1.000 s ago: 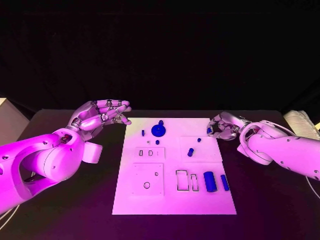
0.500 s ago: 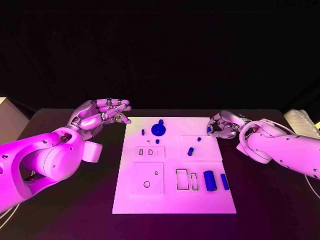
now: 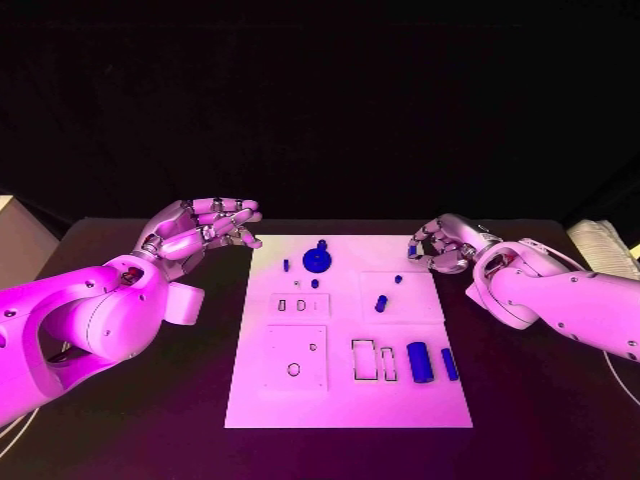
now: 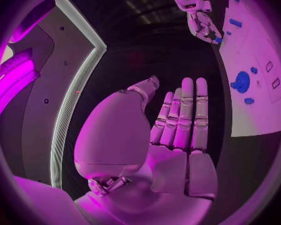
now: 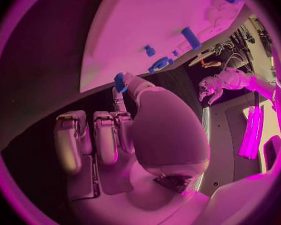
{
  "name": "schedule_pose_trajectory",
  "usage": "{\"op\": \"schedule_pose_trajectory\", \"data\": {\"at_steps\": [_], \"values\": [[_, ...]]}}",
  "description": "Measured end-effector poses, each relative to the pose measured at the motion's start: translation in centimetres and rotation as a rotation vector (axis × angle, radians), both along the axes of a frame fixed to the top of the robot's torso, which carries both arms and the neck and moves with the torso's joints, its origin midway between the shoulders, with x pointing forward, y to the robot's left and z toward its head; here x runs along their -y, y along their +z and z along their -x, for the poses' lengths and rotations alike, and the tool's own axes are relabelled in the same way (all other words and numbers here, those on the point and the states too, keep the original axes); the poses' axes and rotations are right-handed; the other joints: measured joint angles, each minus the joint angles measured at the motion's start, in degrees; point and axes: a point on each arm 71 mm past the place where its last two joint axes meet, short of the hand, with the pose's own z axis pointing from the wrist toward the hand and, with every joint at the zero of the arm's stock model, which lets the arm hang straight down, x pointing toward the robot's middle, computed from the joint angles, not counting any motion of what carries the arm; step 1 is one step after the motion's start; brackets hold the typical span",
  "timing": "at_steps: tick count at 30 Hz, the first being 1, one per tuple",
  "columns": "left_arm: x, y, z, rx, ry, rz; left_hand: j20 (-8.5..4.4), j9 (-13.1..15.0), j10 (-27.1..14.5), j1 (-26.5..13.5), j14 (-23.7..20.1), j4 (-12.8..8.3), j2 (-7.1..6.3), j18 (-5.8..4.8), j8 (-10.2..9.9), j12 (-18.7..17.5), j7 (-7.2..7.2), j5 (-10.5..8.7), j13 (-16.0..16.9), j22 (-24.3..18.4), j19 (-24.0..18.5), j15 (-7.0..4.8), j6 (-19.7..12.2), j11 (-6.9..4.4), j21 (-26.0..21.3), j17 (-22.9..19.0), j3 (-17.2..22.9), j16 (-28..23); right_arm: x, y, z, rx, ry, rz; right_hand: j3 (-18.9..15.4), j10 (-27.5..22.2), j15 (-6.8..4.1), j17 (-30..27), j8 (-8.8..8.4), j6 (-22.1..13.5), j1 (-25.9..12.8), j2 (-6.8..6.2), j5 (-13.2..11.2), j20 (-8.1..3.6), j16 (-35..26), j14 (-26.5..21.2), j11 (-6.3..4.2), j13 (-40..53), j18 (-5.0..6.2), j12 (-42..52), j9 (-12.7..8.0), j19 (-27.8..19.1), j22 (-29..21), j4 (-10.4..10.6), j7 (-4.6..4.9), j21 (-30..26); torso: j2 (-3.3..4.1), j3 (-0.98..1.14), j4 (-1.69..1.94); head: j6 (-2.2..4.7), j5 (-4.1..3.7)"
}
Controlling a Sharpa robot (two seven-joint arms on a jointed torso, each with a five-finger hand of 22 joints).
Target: Assemble the parts on the task board
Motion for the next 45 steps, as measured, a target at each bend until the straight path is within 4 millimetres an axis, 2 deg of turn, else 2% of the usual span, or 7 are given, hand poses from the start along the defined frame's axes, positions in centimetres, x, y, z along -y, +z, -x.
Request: {"op": "schedule_pose_trajectory", "data": {"at_steps": [4, 11, 17, 23, 28, 35, 45], "values": [[-0.1, 0.0, -0.1, 0.000, 0.004, -0.001, 0.00, 0.00, 0.00, 0.00, 0.00, 0.00, 0.00, 0.00, 0.00, 0.00, 0.00, 0.00, 0.00, 0.00, 0.00, 0.00, 0.00, 0.00, 0.00, 0.00, 0.00, 0.00, -1.5, 1.4, 0.3, 0.024, 0.009, -0.033, 0.34, 0.00, 0.00, 0.00, 0.18, -0.10, -0.23, -0.09, 0.75, 0.00, 0.00, 0.00, 0.00, 0.00, 0.00, -0.37, 0.00, 0.00, 0.00, -0.24, -0.13, 0.00, -0.10, -0.03, -0.10, 0.05, 0.12], [0.2, -0.1, -0.3, 0.000, 0.001, -0.001, 0.00, 0.00, 0.00, 0.00, 0.00, 0.00, 0.00, 0.00, 0.00, 0.00, 0.00, 0.00, 0.00, 0.10, 0.00, 0.00, 0.00, 0.00, 0.00, 0.00, 0.00, 0.00, -6.0, 3.0, 1.8, 0.015, 0.061, -0.087, 0.56, 0.00, 0.00, -0.01, 0.46, -0.20, -1.05, -0.16, 2.33, 0.00, 0.00, 0.00, 0.00, 0.00, 0.00, -0.37, 0.00, 0.00, -0.01, -0.18, -0.22, 0.00, -0.60, -0.15, -0.19, -0.29, 0.16], [0.4, -0.2, -0.4, -0.001, -0.002, 0.000, 0.00, -0.01, 0.00, 0.00, 0.00, 0.00, 0.00, 0.00, 0.00, 0.00, 0.00, 0.00, 0.00, 0.10, 0.00, 0.00, 0.00, 0.00, 0.00, 0.00, 0.00, 0.00, -11.0, 2.9, 3.7, -0.023, 0.135, -0.098, 0.73, -0.01, 0.01, -0.01, 0.51, -0.47, -1.28, -0.38, 3.89, 0.01, 0.00, 0.00, 0.00, 0.00, 0.00, -0.37, 0.00, 0.00, -0.01, -0.33, -0.35, -0.01, -0.91, -0.26, -0.20, -0.69, 0.25], [0.9, -0.3, -0.5, -0.003, -0.012, 0.001, 0.21, -0.01, 0.00, 0.00, 0.00, 0.00, 0.00, 0.00, 0.00, 0.00, 0.00, 0.00, -0.01, 0.09, -0.21, 0.00, 0.00, 0.00, -0.01, 0.00, 0.00, 0.00, -15.2, 1.4, 5.7, -0.068, 0.203, -0.059, 0.80, -0.01, 0.01, -0.01, 0.84, -0.68, -1.51, -0.61, 4.10, 0.01, 0.00, 0.00, 0.00, -0.01, 0.01, -0.37, 0.01, 0.00, -0.02, -0.26, -0.17, -0.01, -1.01, -0.43, -0.23, -0.91, 0.57], [1.0, -0.4, -0.5, -0.005, -0.014, 0.001, 0.21, -0.01, 0.00, 0.00, 0.00, 0.00, 0.00, 0.00, 0.00, 0.00, 0.00, 0.00, -0.01, 0.09, -0.21, 0.00, 0.00, 0.00, -0.01, 0.00, 0.00, 0.00, -16.9, 0.2, 6.3, -0.093, 0.214, -0.021, 0.89, -0.01, 0.01, -0.02, 0.84, -0.84, -1.56, -0.69, 4.35, 0.01, 0.00, 0.00, 0.00, -0.01, 0.00, -0.37, 0.04, 0.00, -0.02, -0.17, -0.18, -0.04, -0.98, -0.52, -0.27, -1.02, 0.73], [1.1, -0.4, -0.5, -0.007, -0.017, 0.001, 0.21, -0.01, 0.00, 0.00, 0.00, 0.00, 0.00, 0.00, 0.00, 0.00, 0.00, 0.00, -0.01, 0.13, -0.21, 0.00, 0.00, 0.00, -0.01, 0.00, 0.00, 0.00, -18.6, -1.8, 7.1, -0.119, 0.223, 0.017, 0.89, -0.01, 0.01, -0.02, 0.84, -0.94, -1.56, -0.69, 4.66, 0.01, 0.00, 0.00, 0.01, -0.01, 0.01, -0.37, 0.38, 0.00, -0.03, -0.17, -0.09, -0.05, -0.93, -0.43, -0.20, -1.27, 0.67], [1.1, -0.4, -0.5, -0.008, -0.021, 0.000, 0.21, -0.01, 0.00, 0.00, 0.00, 0.00, 0.00, 0.00, 0.00, 0.00, 0.00, 0.00, -0.01, 0.13, -0.20, 0.00, 0.00, 0.00, -0.01, 0.00, 0.00, 0.00, -19.6, -3.4, 7.3, -0.128, 0.221, 0.053, 0.88, -0.01, 0.02, -0.03, 0.82, -1.07, -2.10, -0.76, 5.23, 0.01, 0.00, 0.00, 0.01, 0.04, 0.01, -0.37, 1.20, 0.00, -0.04, -0.17, 0.01, -0.05, -0.87, -0.38, -0.13, -1.75, 0.92]]}}
